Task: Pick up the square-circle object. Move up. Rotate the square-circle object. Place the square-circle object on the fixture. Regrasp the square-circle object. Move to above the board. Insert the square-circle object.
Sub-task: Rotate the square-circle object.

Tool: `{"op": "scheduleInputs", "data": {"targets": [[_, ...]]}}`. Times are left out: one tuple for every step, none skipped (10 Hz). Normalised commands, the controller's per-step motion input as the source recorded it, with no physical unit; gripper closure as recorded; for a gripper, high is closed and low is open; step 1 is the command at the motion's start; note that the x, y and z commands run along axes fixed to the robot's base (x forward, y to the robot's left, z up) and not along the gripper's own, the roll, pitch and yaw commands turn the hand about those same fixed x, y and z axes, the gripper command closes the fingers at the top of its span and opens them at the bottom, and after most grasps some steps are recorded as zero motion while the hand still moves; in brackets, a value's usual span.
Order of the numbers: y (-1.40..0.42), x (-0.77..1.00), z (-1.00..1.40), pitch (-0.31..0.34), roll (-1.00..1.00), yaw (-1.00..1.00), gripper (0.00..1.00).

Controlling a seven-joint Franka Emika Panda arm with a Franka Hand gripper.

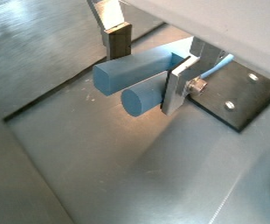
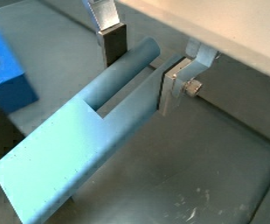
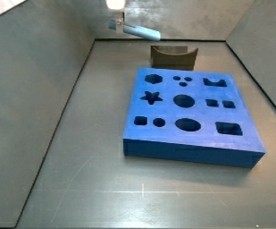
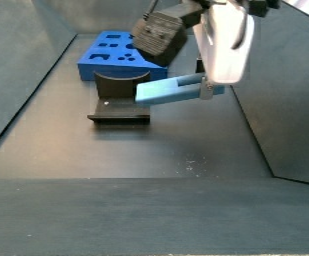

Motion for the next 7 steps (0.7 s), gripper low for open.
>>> {"op": "scheduleInputs", "data": {"targets": [[0.02,0.03,-0.03,-0.006,0.0,-1.0,1.0],[0.02,0.03,-0.03,-0.006,0.0,-1.0,1.0],[0.02,0.03,-0.03,-0.007,0.0,-1.0,1.0],[0.02,0.03,-0.03,-0.007,0.0,-1.0,1.0],[0.02,0.03,-0.03,-0.007,0.0,-1.0,1.0],[0.02,0.03,-0.03,-0.008,0.0,-1.0,1.0],[0.02,0.03,-0.03,-0.008,0.0,-1.0,1.0]]}}
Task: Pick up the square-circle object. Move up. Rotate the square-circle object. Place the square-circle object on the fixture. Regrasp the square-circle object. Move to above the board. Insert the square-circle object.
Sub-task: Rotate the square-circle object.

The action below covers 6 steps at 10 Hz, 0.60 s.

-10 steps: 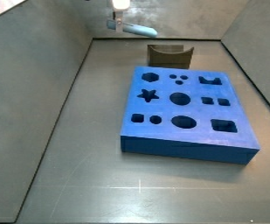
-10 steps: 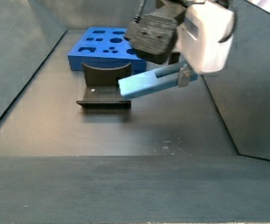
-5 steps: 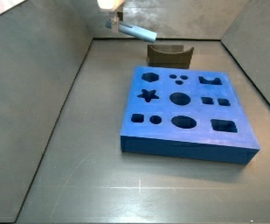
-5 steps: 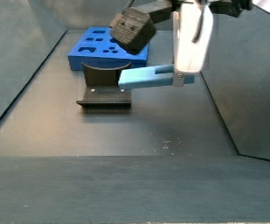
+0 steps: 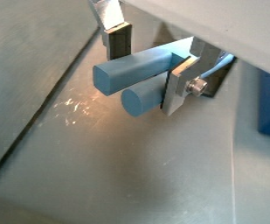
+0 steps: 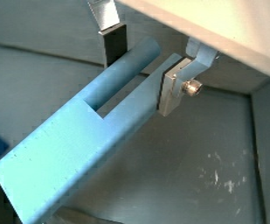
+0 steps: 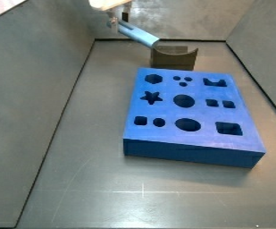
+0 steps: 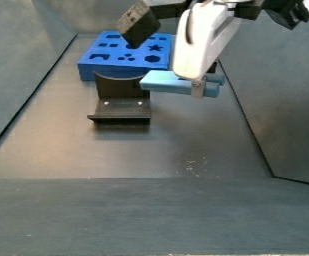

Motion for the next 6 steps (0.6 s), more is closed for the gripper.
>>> {"op": "scheduleInputs", "data": {"targets": [[0.02,0.03,-0.03,-0.009,0.0,-1.0,1.0],[0.02,0.03,-0.03,-0.009,0.0,-1.0,1.0],[0.02,0.03,-0.03,-0.01,0.0,-1.0,1.0],[0.02,0.03,-0.03,-0.01,0.0,-1.0,1.0],[0.02,0.03,-0.03,-0.012,0.0,-1.0,1.0],[0.02,0.03,-0.03,-0.013,0.0,-1.0,1.0]]}}
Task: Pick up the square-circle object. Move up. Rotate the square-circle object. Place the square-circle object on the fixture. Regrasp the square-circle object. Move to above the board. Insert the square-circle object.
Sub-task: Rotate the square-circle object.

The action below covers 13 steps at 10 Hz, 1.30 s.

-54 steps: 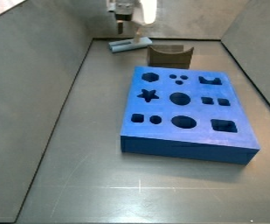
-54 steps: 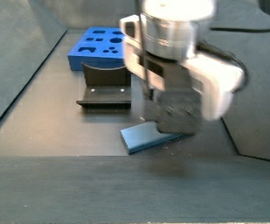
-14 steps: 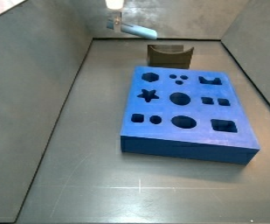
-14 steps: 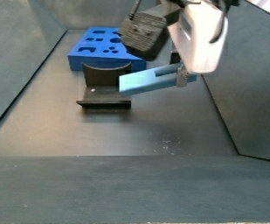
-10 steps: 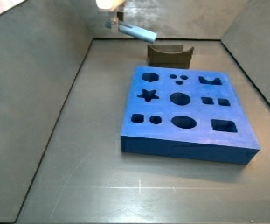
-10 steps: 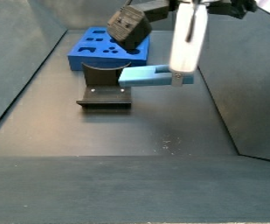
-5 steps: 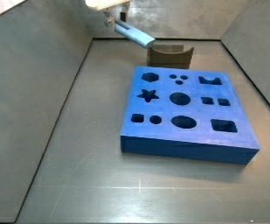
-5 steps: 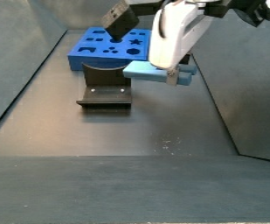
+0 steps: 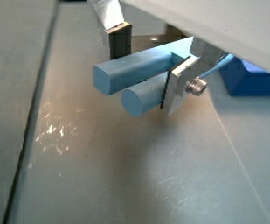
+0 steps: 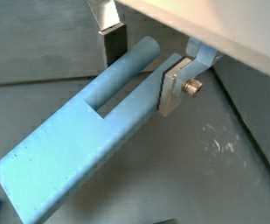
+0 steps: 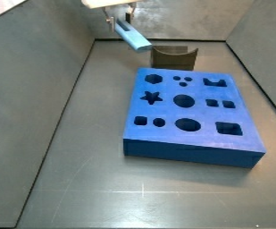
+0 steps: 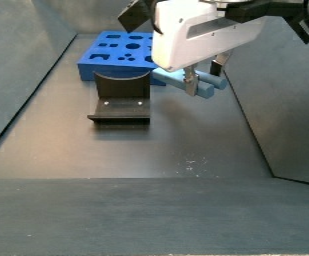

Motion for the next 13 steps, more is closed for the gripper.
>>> {"op": "scheduleInputs", "data": {"targets": [[0.02,0.03,-0.03,-0.014,-0.01,-1.0,1.0],[0.02,0.03,-0.03,-0.016,-0.01,-1.0,1.0],[0.02,0.03,-0.03,-0.018,-0.01,-1.0,1.0],[0.02,0.03,-0.03,-0.02,-0.01,-1.0,1.0],[0.02,0.03,-0.03,-0.025,-0.01,-1.0,1.0],[0.02,0.03,-0.03,-0.03,-0.01,-1.0,1.0],[0.02,0.03,-0.03,-0.036,-0.01,-0.85,1.0],[0.02,0.03,-0.03,-0.035,-0.01,-0.61,1.0],[0.02,0.03,-0.03,-0.035,-0.01,-0.47,1.0],[0.02,0.03,-0.03,-0.034,-0.01,-0.27,1.0],[0.0,0.0,-1.0,0.0,0.0,0.0,1.0],[0.0,0.01,-1.0,-0.012,0.0,0.05,1.0],[0.0,0.01,-1.0,-0.017,0.0,0.05,1.0]]}}
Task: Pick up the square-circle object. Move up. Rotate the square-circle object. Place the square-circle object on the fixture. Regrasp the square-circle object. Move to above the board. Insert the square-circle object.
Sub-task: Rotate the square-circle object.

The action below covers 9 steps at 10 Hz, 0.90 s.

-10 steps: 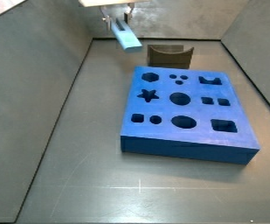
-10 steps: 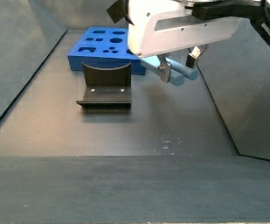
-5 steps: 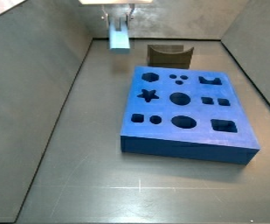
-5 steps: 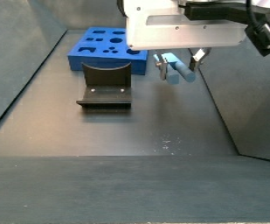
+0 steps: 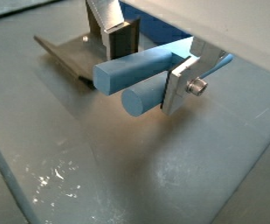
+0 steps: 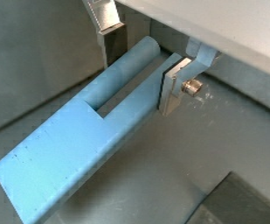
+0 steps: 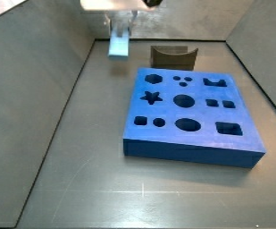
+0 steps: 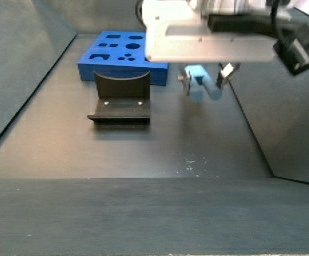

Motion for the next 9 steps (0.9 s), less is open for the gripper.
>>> {"op": "scheduleInputs", "data": {"targets": [[0.0,0.02,-1.0,-0.016,0.0,0.04,1.0],[0.0,0.03,-1.0,-0.016,0.0,0.03,1.0],[0.0,0.04,-0.88,-0.01,0.0,0.02,1.0],[0.0,0.04,-0.78,-0.006,0.0,0.02,1.0],[0.01,0.04,-0.53,-0.007,0.0,0.02,1.0],[0.01,0.04,-0.43,-0.011,0.0,0.02,1.0],[0.0,0.04,-0.26,-0.015,0.0,0.01,1.0],[0.0,0.0,0.0,0.0,0.0,0.0,0.0],[0.0,0.0,1.0,0.0,0.0,0.0,0.0]]}}
